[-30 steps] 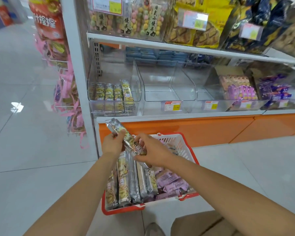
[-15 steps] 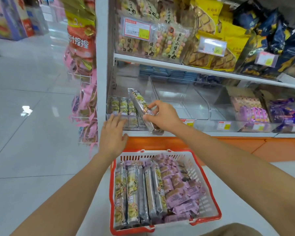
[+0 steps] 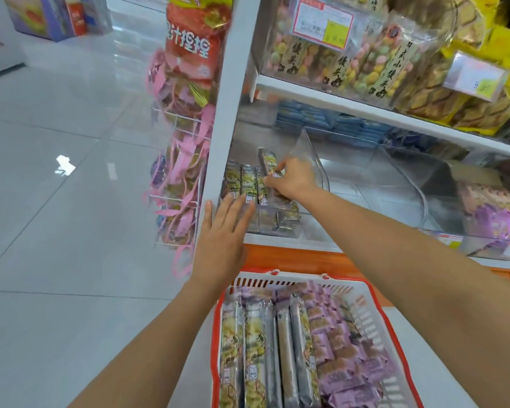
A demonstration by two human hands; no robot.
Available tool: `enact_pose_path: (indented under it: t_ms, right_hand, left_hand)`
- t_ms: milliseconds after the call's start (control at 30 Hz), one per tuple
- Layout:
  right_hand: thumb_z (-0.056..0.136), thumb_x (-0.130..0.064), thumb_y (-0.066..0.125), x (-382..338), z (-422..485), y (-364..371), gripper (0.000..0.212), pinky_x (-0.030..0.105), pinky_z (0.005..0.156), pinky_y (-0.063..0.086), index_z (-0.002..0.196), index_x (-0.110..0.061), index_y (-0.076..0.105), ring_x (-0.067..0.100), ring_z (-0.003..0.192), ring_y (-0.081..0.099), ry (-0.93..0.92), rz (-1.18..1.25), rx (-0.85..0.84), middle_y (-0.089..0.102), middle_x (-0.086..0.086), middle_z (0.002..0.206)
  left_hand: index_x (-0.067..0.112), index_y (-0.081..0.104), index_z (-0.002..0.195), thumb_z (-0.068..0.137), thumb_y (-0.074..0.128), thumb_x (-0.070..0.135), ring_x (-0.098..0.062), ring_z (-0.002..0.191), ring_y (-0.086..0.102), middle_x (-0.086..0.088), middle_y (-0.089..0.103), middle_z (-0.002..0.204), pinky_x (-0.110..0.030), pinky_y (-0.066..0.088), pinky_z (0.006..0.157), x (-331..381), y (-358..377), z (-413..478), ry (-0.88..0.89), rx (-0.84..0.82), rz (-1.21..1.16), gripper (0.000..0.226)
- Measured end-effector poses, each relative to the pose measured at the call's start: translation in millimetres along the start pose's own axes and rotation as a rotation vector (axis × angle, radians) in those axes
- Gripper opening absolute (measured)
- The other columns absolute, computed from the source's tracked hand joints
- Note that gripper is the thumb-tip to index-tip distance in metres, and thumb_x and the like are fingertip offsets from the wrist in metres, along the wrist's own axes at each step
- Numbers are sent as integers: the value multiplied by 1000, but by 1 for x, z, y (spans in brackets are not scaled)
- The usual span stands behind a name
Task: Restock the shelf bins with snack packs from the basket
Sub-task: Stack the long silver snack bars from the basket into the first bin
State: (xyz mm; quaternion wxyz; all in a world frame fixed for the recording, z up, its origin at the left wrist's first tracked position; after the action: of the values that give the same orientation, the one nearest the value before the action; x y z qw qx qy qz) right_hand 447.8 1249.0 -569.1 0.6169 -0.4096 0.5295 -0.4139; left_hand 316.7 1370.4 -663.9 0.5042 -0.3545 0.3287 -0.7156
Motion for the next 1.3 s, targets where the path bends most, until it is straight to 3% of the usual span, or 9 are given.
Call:
enact_pose_path:
  t_ms: [167, 367, 533, 700, 900, 1000, 1133, 1233, 1300]
  right_hand:
    - [83, -44, 73, 2, 1, 28, 37, 28, 66, 36, 89, -12, 55, 22, 84, 56, 1, -108, -109, 58, 6, 86]
    - [88, -48, 65, 5, 0, 34, 41, 28, 62, 39, 89, -7, 65, 20, 77, 56, 5, -108, -239, 64, 8, 85]
    - [96, -43, 54, 9, -6, 29, 43, 31, 76, 45, 100, -2, 69, 24, 93, 59, -37, -78, -319, 64, 8, 95]
    - [95, -29, 57, 7, -27, 11, 32, 27, 73, 40, 120, -8, 63, 20, 89, 57, -89, 88, -130, 61, 4, 96]
    - [97, -20, 56, 9, -83, -16, 14, 19, 58, 41, 100, -13, 67, 10, 66, 56, -243, 324, 103, 63, -1, 75]
    - [97, -19, 56, 24, -113, -13, 12, 12, 54, 35, 91, -15, 66, -1, 57, 50, -274, 364, 143, 55, -13, 64]
    - [96, -20, 56, 61, -148, 15, 8, 15, 54, 39, 91, -18, 62, 0, 59, 52, -153, 353, 55, 56, -14, 67]
    - [94, -19, 58, 95, -173, 49, 8, 28, 62, 50, 99, -15, 62, 11, 66, 60, -54, 267, -46, 65, -4, 78]
    - [94, -16, 56, 117, -189, 74, 17, 31, 63, 50, 110, -12, 58, 15, 69, 60, 33, 229, -164, 68, 2, 89]
  left_hand:
    - [13, 45, 147, 68, 73, 4, -33, 144, 33, -11, 46, 149, -56, 11, 120, -2, 3, 0, 13, 45, -4, 85]
    - [13, 44, 147, 68, 72, 3, -33, 145, 30, -12, 44, 150, -58, 13, 119, -1, 3, 0, -3, 32, -4, 85]
    - [14, 40, 150, 69, 72, 1, -32, 147, 25, -11, 40, 153, -59, 12, 120, 2, 2, -1, -21, -18, -4, 88]
    - [14, 33, 153, 71, 68, -1, -32, 150, 18, -11, 31, 159, -56, 3, 119, 6, -2, -3, -57, -68, -27, 91]
    - [11, 28, 154, 77, 68, 5, -31, 151, 5, -15, 16, 163, -50, -2, 120, 18, -7, -11, -80, -100, -59, 88]
    - [8, 31, 153, 75, 74, 7, -38, 150, 14, -20, 20, 161, -49, 3, 120, 28, 0, -35, -107, -121, -78, 89]
    - [12, 34, 153, 83, 74, 22, -41, 148, 19, -20, 23, 160, -60, 14, 119, 40, 23, -85, -166, -332, -67, 80]
    - [28, 7, 159, 102, 45, 37, -35, 152, -8, -9, -8, 166, -59, -2, 119, 47, 46, -123, -225, -672, -59, 69]
    - [35, -4, 157, 103, 37, 45, -34, 151, -12, -5, -18, 164, -61, -3, 117, 51, 57, -143, -248, -798, -79, 69]
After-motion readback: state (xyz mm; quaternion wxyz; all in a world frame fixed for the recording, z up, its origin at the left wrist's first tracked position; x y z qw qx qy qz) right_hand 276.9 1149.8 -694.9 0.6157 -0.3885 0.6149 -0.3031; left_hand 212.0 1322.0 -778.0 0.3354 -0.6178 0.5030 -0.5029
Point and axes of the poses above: each hand's wrist, its own z-axis towards the middle knuckle, its own y-axis out of the palm, x = y × z, the point moved 5 cm from there along z, towards the middle knuckle
